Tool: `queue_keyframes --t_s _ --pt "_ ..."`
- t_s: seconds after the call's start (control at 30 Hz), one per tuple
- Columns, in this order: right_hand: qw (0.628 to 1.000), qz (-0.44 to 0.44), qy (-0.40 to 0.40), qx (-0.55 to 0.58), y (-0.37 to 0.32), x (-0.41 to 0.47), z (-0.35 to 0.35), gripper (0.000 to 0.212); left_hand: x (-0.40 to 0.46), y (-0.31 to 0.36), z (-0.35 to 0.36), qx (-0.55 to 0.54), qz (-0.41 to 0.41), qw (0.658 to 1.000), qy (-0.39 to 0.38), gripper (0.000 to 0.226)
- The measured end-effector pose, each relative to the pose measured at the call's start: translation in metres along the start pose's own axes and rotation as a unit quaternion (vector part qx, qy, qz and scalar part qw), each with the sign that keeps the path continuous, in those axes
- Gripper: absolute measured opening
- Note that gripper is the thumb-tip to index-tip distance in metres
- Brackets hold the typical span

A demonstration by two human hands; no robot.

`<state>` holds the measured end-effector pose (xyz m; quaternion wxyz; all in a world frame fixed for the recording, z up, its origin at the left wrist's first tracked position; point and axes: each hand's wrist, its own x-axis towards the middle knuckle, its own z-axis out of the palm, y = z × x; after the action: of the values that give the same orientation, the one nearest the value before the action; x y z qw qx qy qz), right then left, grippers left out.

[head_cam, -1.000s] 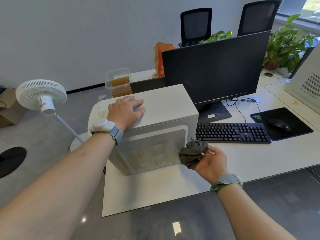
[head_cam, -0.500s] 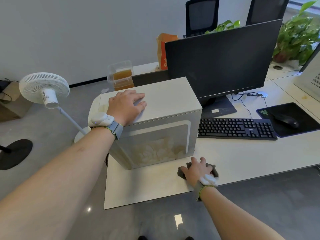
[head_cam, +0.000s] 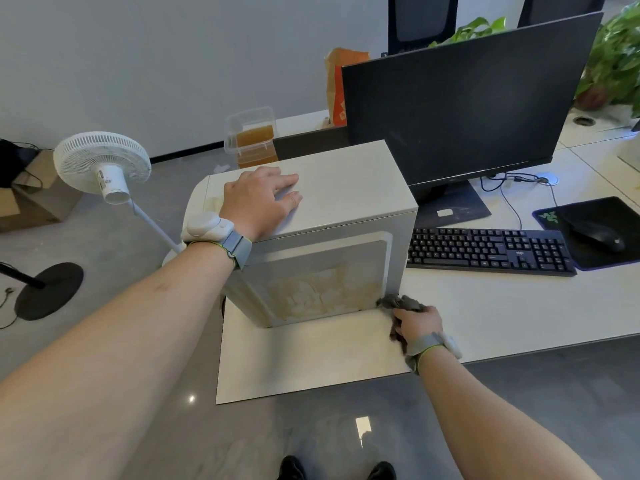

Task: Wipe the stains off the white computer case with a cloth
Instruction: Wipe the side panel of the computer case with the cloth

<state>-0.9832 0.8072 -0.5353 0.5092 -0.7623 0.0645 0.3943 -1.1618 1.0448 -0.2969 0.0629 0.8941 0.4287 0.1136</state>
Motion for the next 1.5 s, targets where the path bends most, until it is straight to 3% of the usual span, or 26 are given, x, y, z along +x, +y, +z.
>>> queue_keyframes --t_s 0.07,0.13,0.3,0.4,0.47,0.53,0.67,0.83,0.93,1.1,1.17,1.3,1.5 --pt "0.995 -0.040 -0.043 0.080 -0.015 -0.011 0.013 0.016 0.000 0.000 0.000 -0.003 -0.002 1.000 -0.004 0.056" --pt "0.989 -0.042 -0.060 0.127 -0.020 -0.015 0.023 0.016 0.000 -0.001 -0.001 -0.005 -0.005 1.000 -0.003 0.057" --pt "0.994 0.068 -0.039 0.072 -0.006 -0.015 0.025 0.021 0.000 -0.001 -0.002 -0.008 -0.006 1.000 -0.008 0.057" --pt "0.981 0.025 -0.095 0.165 -0.027 -0.031 0.034 0.020 0.001 -0.003 -0.001 -0.010 -0.005 1.000 -0.006 0.056" --pt "0.973 -0.013 -0.091 0.213 -0.036 -0.042 0.034 0.013 0.000 -0.003 0.000 -0.012 -0.005 1.000 -0.001 0.057" --pt "0.980 -0.026 -0.067 0.186 -0.031 -0.043 0.036 0.011 0.000 -0.003 0.001 -0.014 -0.005 1.000 -0.001 0.057" --pt "0.980 0.048 -0.069 0.181 -0.030 -0.043 0.040 0.028 0.000 -0.004 0.001 -0.016 -0.004 1.000 0.000 0.055" --pt "0.976 -0.040 -0.068 0.202 -0.038 -0.052 0.036 0.016 0.001 -0.004 0.001 -0.013 -0.003 1.000 -0.001 0.050" --pt "0.973 0.047 -0.090 0.206 -0.040 -0.054 0.038 0.012 0.001 -0.003 0.001 -0.012 -0.002 1.000 -0.001 0.050" --pt "0.964 -0.041 -0.112 0.238 -0.043 -0.051 0.034 0.008 0.001 -0.003 0.000 -0.004 0.000 1.000 0.000 0.048" --pt "0.973 0.017 -0.085 0.212 -0.030 -0.043 0.029 0.014 0.000 -0.002 0.000 -0.001 0.000 1.000 -0.003 0.048" --pt "0.947 0.164 -0.113 0.250 0.000 -0.021 0.020 0.031 0.000 -0.001 -0.002 -0.006 0.000 1.000 -0.001 0.048" --pt "0.962 0.145 -0.032 0.229 0.019 -0.001 0.037 0.029 -0.001 0.000 -0.002 -0.010 -0.005 1.000 -0.003 0.047"
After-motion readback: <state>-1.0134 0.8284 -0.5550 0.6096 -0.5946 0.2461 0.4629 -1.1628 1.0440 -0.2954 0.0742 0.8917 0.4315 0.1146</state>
